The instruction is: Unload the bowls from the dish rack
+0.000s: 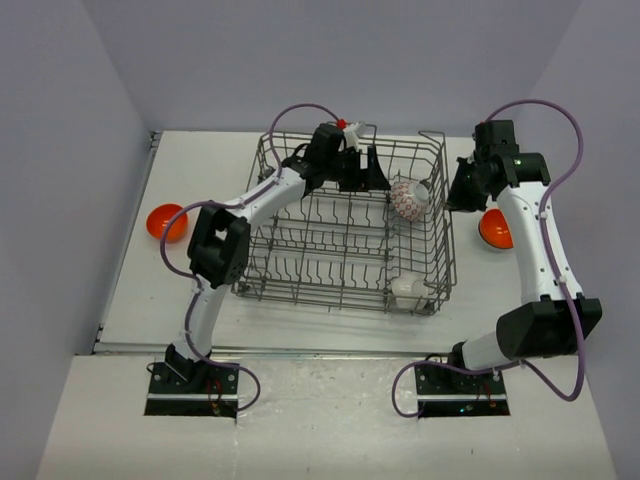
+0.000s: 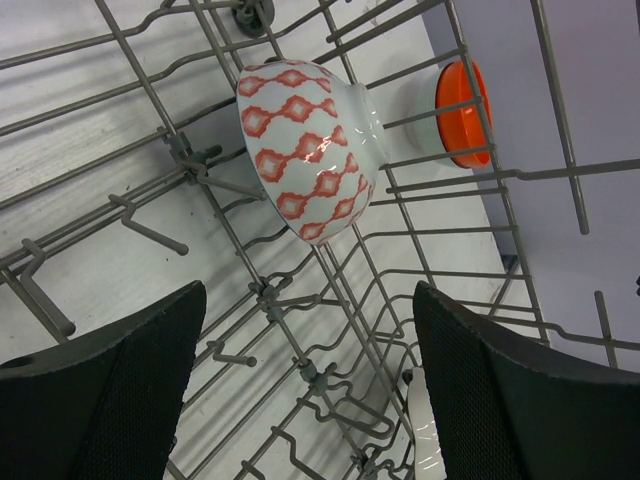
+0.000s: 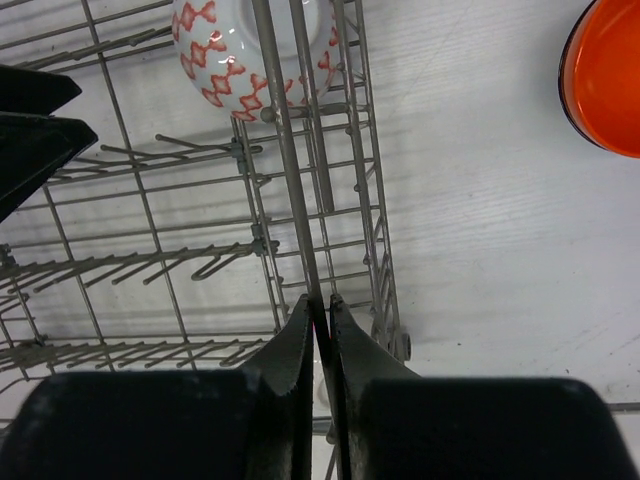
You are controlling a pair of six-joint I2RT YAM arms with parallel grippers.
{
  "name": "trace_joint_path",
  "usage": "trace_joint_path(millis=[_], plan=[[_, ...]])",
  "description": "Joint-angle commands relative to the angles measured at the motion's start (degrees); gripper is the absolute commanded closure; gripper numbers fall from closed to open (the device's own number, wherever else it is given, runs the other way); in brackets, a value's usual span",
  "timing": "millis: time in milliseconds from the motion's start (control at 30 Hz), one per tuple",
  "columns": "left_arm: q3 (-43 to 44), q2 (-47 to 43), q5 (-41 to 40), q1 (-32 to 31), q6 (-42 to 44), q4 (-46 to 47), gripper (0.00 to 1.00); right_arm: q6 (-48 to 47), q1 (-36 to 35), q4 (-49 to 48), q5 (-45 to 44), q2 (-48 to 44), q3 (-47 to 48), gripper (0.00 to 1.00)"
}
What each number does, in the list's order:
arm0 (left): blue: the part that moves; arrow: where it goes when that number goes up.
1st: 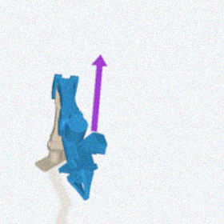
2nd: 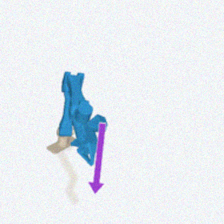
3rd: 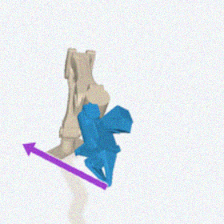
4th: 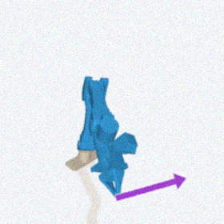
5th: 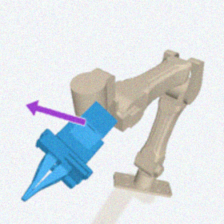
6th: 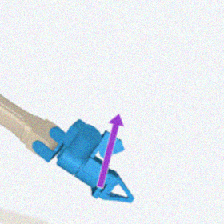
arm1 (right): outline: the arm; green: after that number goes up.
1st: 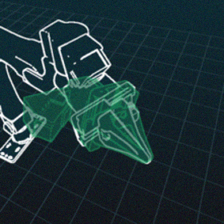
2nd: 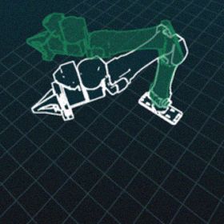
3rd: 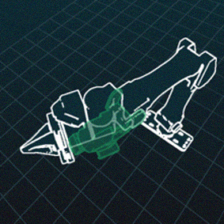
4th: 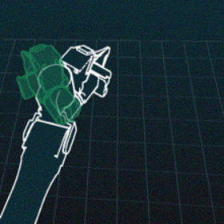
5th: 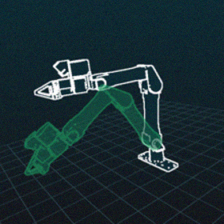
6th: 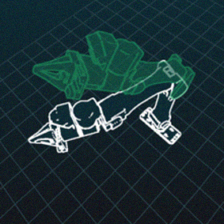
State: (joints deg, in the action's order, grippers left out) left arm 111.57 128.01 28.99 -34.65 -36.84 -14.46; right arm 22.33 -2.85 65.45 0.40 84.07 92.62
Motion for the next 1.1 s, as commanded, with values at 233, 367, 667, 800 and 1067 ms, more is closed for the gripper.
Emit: trace_joint_path(millis=[233, 367, 667, 800, 1067], plan=[[2.2, 4.1, 3.5, -0.9, -2.7, 7.8, 0.15, 2.3, -0.1, -1.8, 3.8, 2.4, 3.9, 1.0], [2.1, 5.1, 4.2, -1.1, -3.7, 10.2, 0.15, 1.9, -0.1, -1.6, 4.3, 3.1, 4.7, 1.0], [1.1, 8.0, 3.4, -1.5, -4.8, 17.7, 0.15, 1.3, -0.1, -2.5, 6.0, 2.4, 3.4, 1.0], [0.5, 9.4, 3.5, -1.6, -6.0, 22.9, 0.15, 1.3, -0.2, -2.6, 6.5, 2.0, 2.4, 1.0], [2.4, 12.4, 5.4, -1.7, -9.9, 27.0, 0.14, 1.4, -0.4, -2.3, 6.3, 0.7, 1.8, 1.0]])
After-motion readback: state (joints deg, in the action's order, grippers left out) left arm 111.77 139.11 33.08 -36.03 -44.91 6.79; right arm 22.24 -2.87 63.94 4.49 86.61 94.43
